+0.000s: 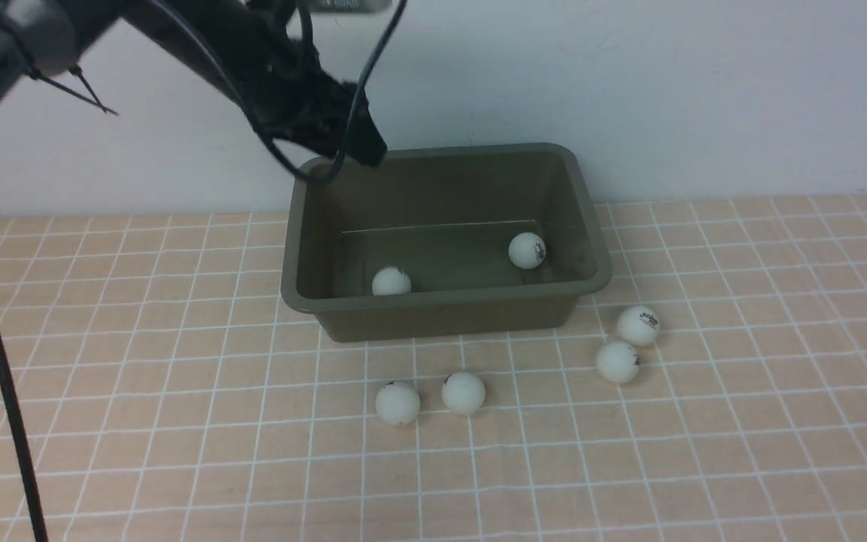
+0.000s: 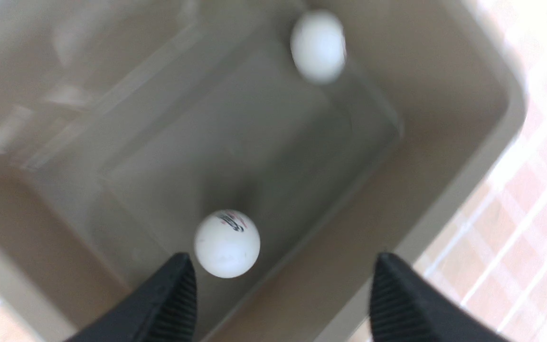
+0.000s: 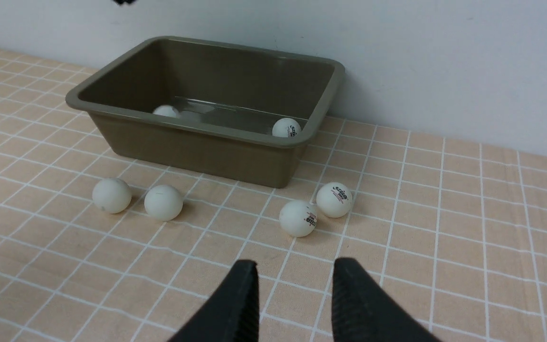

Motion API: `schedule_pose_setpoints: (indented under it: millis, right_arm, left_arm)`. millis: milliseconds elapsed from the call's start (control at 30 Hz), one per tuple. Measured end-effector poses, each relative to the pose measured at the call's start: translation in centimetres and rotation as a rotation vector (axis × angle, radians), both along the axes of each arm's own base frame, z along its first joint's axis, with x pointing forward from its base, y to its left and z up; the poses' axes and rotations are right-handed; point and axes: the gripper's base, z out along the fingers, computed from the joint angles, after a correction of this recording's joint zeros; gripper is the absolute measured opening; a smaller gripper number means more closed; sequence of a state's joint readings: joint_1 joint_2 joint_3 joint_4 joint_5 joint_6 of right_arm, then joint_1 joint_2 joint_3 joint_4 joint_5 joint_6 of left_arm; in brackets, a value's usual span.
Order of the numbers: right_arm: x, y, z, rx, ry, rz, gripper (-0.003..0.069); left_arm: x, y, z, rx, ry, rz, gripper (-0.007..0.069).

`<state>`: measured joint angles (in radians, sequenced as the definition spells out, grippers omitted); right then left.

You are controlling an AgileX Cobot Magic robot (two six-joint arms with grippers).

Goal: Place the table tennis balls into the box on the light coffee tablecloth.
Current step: 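Drop the ball into the bin, then reach for and grasp a ping pong ball on the table beside the basket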

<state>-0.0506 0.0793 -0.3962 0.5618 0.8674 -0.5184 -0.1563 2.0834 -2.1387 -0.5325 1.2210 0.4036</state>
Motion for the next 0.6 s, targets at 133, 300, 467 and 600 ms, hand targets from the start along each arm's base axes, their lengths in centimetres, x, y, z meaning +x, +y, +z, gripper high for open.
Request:
schedule_pose_setpoints:
  millis: [133, 300, 467, 600]
  right_arm:
    - [0.0, 0.0, 0.0, -0.002, -0.001, -0.002, 0.0211]
    - [0.0, -0.1, 0.0, -0.008, -0.002, -0.005, 0.0211]
    - [0.0, -0.1, 0.0, -0.008, -0.002, -0.005, 0.0211]
    - [0.0, -0.1, 0.0, -0.008, -0.002, -0.005, 0.0211]
  left_arm:
    - [-1.5, 0.3, 3.6, -0.077, 0.009, 0.125, 0.0267]
    - [-5.3, 0.9, 5.4, -0.077, 0.038, 0.143, 0.0088]
    - [-10.9, 1.8, 4.8, -0.042, 0.107, 0.119, 0.0010]
    - [-16.3, 2.5, 3.3, -0.022, 0.164, 0.080, -0.0003]
